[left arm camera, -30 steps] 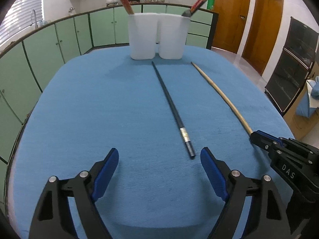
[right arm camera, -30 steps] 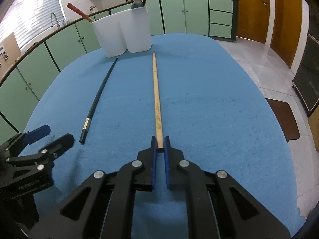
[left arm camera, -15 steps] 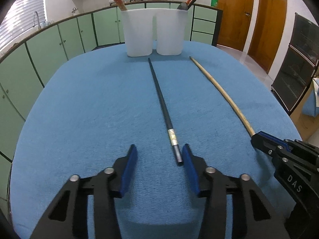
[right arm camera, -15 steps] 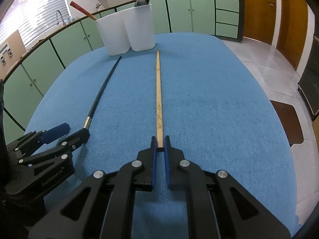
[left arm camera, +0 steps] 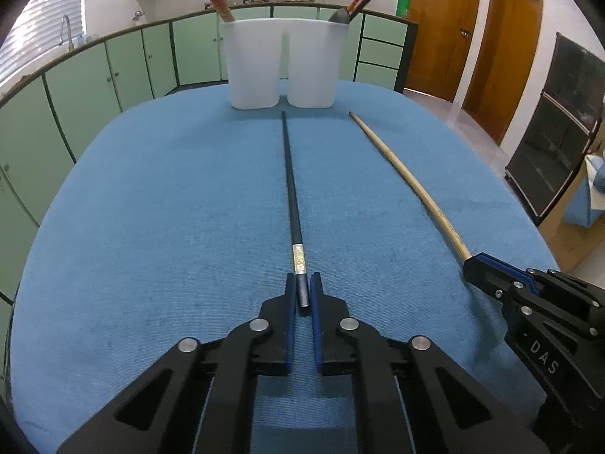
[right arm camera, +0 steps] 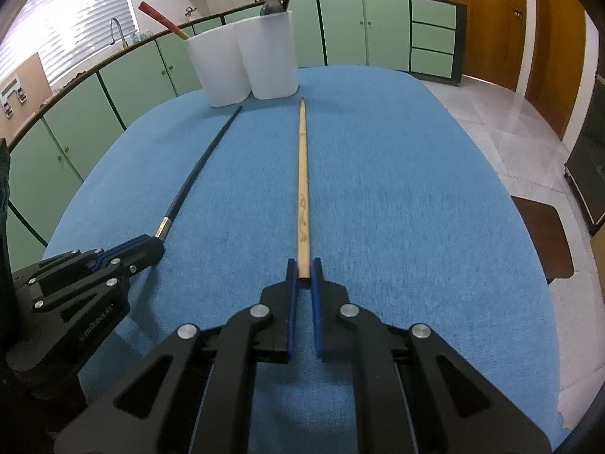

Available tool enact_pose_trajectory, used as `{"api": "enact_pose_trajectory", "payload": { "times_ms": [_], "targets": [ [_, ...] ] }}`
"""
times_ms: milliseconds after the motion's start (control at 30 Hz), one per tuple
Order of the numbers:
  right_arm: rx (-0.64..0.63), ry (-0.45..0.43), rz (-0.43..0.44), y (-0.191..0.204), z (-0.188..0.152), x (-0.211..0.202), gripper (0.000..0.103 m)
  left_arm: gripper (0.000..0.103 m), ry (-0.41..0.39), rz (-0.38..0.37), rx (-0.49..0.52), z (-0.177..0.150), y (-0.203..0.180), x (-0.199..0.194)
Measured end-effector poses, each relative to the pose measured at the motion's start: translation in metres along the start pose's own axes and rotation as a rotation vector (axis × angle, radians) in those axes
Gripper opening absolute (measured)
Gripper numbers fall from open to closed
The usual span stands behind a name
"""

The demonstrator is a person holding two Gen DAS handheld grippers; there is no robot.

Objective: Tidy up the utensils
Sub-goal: 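Close the right gripper on the wooden chopstick while the left gripper grasps the black chopstick, then lift both chopsticks and drop them into the white holder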

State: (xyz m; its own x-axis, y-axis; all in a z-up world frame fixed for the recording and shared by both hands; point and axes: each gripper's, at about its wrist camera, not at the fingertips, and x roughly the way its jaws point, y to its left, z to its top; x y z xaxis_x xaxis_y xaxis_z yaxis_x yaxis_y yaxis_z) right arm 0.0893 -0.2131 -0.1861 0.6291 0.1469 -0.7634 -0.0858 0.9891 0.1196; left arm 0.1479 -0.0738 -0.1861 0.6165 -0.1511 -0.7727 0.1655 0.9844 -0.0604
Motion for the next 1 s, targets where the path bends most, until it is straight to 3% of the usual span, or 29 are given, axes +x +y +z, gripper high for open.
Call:
{"api": "enact_pose_trajectory", "payload": {
  "times_ms": [267,500,1000],
  "targets": [
    [-0.013,-0.063,0.010,-0.001,0.016,-0.030,0.006,0.007,-0.074,-0.009,0.020,0.012,0.005,-0.038],
    [-0.011,-0.138,0.020,-0.003,0.037,-0.060,0.006,0.006,-0.187,-0.017,0.036,0.031,0.009,-0.082],
    [-0.029,-0.280,0.090,-0.006,0.107,-0.120,0.006,0.006,-0.351,-0.085,0.054,0.082,0.017,-0.145]
  ]
}}
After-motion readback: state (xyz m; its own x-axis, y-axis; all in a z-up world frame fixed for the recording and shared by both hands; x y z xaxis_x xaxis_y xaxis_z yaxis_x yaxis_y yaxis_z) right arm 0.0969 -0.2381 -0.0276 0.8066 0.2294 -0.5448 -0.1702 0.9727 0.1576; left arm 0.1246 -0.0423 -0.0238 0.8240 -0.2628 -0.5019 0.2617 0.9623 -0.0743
